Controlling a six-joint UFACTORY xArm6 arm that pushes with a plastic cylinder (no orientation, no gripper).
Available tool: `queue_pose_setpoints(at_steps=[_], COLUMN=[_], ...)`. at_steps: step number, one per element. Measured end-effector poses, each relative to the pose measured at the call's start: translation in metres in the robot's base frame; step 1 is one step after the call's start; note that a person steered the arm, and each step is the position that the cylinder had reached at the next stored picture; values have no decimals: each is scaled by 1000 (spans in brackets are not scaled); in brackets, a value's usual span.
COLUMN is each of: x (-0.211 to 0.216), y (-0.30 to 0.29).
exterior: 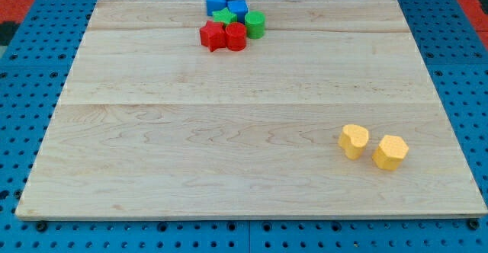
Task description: Adjust the blue blocks close to the green star
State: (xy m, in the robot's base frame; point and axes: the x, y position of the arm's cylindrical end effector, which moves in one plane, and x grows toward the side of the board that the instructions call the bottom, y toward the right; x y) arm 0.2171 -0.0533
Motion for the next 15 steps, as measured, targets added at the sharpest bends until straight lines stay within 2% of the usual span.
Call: queue_pose_setpoints(at_steps=[1, 2, 4, 5, 6, 7, 8, 9, 11, 12, 13, 15], x=[29, 27, -24, -24, -6, -4, 3, -25, -23, -12, 28, -25], y=[-11, 9, 6, -52, -55, 1, -2, -6, 74, 42, 67, 52])
